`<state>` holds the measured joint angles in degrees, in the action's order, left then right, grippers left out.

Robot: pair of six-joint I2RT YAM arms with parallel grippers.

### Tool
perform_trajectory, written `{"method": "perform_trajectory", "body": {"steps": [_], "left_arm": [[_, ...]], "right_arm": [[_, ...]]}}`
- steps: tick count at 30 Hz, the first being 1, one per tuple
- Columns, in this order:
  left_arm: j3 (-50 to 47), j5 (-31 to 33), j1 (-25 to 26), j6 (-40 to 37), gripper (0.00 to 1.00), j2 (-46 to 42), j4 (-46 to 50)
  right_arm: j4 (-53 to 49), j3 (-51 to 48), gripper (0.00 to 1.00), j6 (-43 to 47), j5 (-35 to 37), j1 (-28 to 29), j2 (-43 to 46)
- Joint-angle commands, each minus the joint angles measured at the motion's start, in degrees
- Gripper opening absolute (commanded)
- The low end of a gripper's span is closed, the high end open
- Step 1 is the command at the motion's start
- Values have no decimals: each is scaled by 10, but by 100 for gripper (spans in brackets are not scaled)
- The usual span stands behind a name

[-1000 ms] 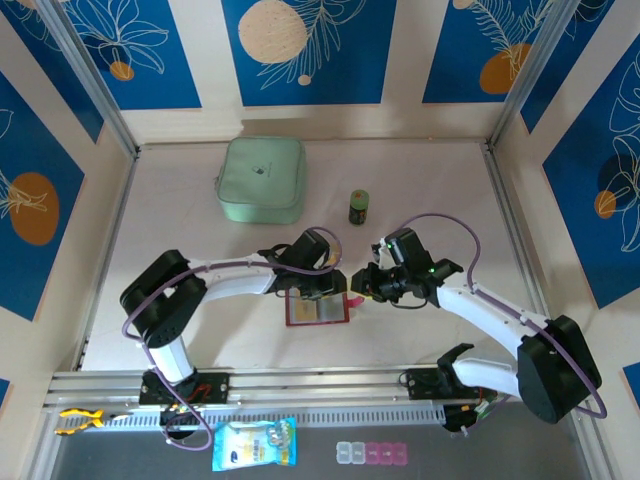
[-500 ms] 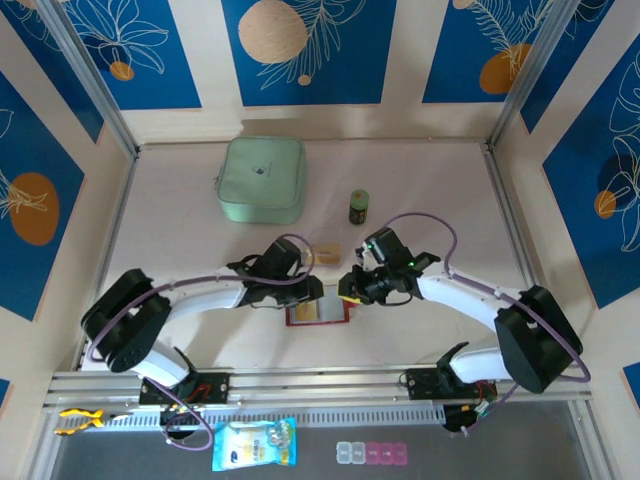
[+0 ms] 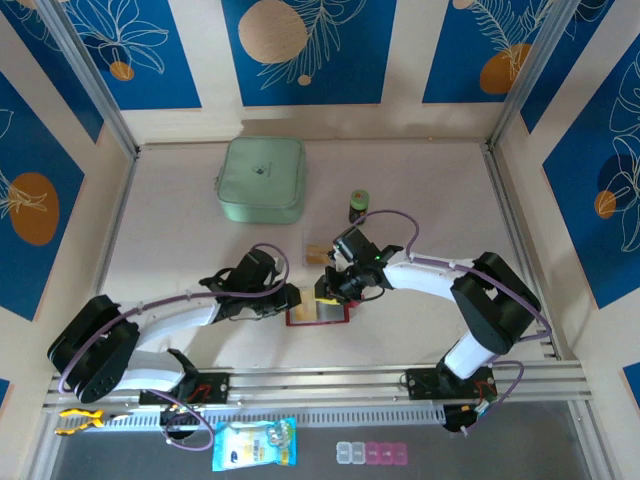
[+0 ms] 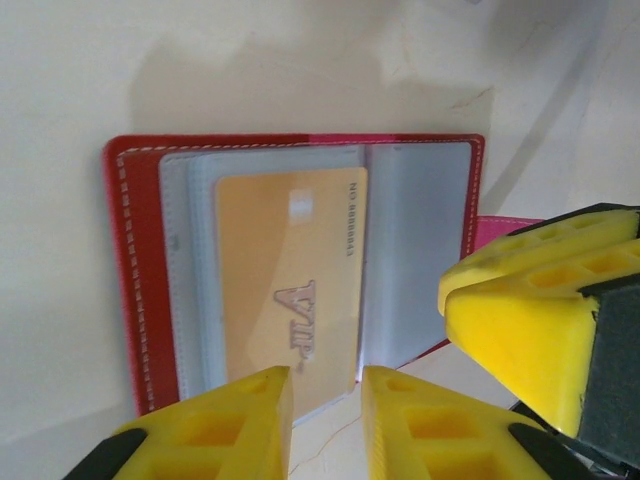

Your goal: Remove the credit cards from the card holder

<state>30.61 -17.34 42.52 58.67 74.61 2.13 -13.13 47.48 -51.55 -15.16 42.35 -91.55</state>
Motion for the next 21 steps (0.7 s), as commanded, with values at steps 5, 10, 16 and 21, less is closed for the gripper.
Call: {"method": "perform_trajectory", "body": {"steps": [5, 10, 16, 21], "left_arm": [[-7, 0, -6, 10, 22, 12, -11], [2, -4, -6, 10, 21, 31, -17], [7, -3, -6, 13, 19, 41, -21], [13, -2, -6, 10, 17, 50, -21]], "right_arm": [[10, 3, 23, 3, -20, -1, -31], [25, -14, 23, 7, -23, -6, -46], [28, -33, 22, 15, -15, -16, -52], [20, -29, 22, 18, -18, -17, -51]]}}
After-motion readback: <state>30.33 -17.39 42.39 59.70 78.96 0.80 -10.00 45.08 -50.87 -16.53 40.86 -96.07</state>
